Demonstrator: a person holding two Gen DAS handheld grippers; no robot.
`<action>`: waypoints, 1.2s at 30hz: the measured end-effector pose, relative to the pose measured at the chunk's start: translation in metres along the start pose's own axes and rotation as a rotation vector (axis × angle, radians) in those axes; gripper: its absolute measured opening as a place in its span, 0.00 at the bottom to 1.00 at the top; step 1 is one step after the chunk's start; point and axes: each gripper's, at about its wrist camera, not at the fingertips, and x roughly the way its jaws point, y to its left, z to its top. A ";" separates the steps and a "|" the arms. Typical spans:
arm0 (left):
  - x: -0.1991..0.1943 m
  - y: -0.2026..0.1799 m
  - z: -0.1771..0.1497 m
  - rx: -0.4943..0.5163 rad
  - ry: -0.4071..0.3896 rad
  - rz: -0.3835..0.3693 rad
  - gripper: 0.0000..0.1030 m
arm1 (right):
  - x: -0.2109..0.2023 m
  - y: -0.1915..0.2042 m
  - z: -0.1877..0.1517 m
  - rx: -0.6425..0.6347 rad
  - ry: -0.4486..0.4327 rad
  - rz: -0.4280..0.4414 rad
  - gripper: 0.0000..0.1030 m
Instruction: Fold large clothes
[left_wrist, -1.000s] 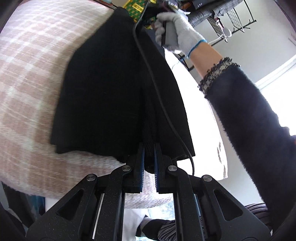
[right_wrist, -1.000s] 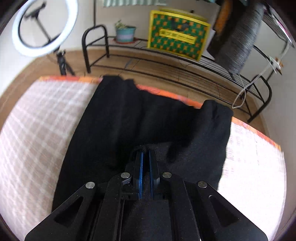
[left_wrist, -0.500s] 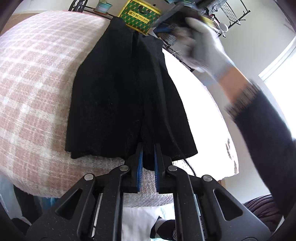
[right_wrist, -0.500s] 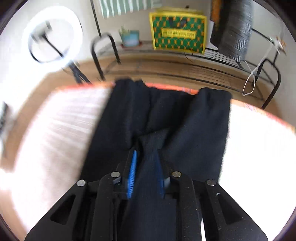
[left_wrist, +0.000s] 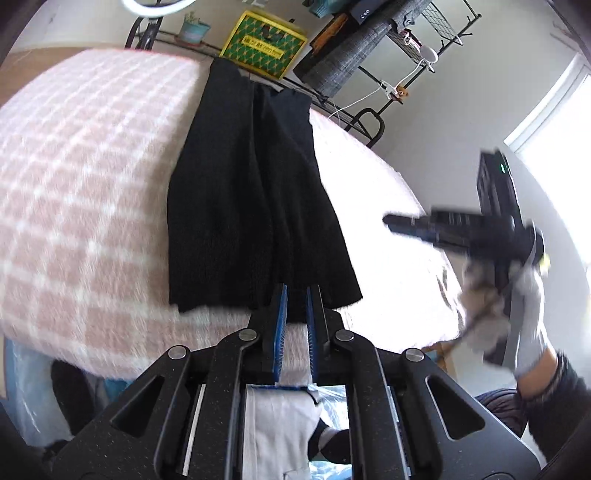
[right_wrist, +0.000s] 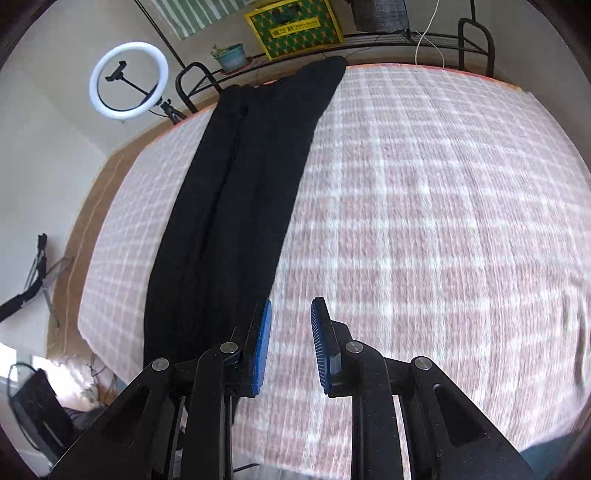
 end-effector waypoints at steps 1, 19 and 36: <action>0.003 0.000 0.007 0.014 0.011 0.005 0.07 | -0.001 0.000 -0.010 0.007 -0.003 -0.003 0.20; 0.085 0.022 0.041 0.083 0.210 0.030 0.07 | 0.065 0.030 -0.053 0.021 0.063 0.166 0.35; 0.089 0.018 0.035 0.195 0.175 0.102 0.06 | 0.079 0.049 -0.040 -0.019 0.071 0.139 0.09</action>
